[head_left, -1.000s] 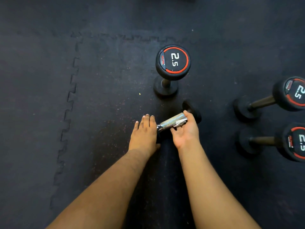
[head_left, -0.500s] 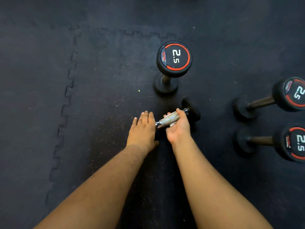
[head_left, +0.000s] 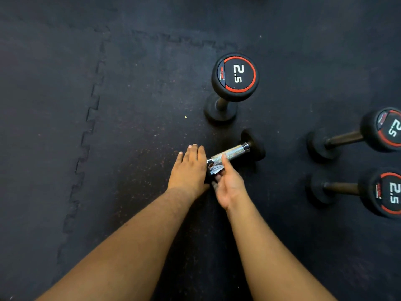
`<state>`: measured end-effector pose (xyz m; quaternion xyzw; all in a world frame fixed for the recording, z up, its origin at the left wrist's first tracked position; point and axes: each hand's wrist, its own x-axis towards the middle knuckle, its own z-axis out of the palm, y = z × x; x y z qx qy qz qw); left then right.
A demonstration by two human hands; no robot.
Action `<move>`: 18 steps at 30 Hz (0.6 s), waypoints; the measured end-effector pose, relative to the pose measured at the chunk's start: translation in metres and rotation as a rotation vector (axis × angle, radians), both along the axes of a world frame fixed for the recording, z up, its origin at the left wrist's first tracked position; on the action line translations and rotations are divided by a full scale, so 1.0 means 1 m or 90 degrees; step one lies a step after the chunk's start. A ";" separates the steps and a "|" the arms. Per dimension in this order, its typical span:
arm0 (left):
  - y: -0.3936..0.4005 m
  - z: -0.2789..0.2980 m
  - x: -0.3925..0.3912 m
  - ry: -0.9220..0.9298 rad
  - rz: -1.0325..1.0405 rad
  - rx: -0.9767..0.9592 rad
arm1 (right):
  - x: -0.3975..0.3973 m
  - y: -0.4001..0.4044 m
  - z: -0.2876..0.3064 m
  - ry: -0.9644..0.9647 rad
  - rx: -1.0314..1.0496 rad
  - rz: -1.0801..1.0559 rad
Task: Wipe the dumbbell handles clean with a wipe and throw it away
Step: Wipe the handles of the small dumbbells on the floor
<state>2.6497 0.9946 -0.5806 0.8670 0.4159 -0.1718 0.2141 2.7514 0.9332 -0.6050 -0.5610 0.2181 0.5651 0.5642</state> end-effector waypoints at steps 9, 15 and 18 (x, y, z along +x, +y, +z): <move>0.002 0.003 0.000 0.011 -0.005 -0.014 | -0.001 0.005 0.005 -0.093 -0.111 -0.035; 0.004 0.001 0.000 -0.002 0.004 -0.026 | 0.020 -0.004 0.025 -0.731 -0.192 0.112; 0.008 0.002 -0.003 -0.033 0.019 -0.054 | 0.043 -0.003 0.021 -1.042 -0.130 0.428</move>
